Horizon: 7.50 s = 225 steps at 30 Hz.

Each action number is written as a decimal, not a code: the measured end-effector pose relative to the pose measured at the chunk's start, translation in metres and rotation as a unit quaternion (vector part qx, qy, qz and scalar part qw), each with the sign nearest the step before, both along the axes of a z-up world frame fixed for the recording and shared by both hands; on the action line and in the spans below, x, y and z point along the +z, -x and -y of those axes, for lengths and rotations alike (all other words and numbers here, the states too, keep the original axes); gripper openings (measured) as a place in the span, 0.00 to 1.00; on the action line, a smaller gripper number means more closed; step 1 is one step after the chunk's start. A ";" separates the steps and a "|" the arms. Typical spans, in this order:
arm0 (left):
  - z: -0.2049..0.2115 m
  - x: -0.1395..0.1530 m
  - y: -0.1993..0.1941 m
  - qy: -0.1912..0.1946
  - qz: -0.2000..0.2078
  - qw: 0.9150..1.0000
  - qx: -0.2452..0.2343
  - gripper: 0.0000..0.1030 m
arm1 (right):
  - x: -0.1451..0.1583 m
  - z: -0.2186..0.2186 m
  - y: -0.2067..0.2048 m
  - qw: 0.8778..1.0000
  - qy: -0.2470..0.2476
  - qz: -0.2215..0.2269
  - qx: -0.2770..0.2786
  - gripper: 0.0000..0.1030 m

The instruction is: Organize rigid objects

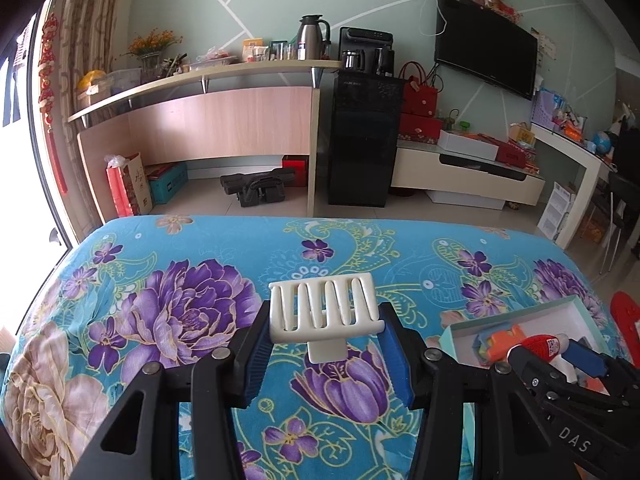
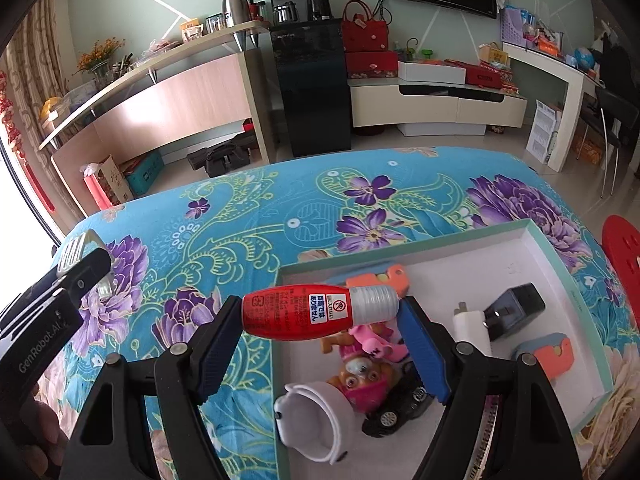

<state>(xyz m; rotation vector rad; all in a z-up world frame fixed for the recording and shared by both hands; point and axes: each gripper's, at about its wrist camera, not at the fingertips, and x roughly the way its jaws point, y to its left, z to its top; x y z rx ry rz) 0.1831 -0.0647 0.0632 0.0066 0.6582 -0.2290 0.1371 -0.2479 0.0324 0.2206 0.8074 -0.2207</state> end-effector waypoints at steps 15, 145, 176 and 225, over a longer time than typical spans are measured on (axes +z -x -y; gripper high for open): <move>0.072 0.006 0.058 -0.034 0.008 0.992 -0.118 0.52 | -0.007 0.061 0.053 0.996 -0.013 -0.030 -0.086 0.77; -0.036 -0.070 0.185 -0.095 -0.117 0.987 0.053 1.00 | -0.051 -0.039 0.171 0.994 0.062 -0.090 0.029 0.83; -0.030 -0.066 0.190 -0.116 -0.096 0.987 0.051 1.00 | -0.050 -0.040 0.172 0.993 0.073 -0.087 0.029 0.83; -0.028 -0.067 0.189 -0.122 -0.099 0.986 0.050 1.00 | -0.051 -0.040 0.172 0.993 0.073 -0.088 0.029 0.83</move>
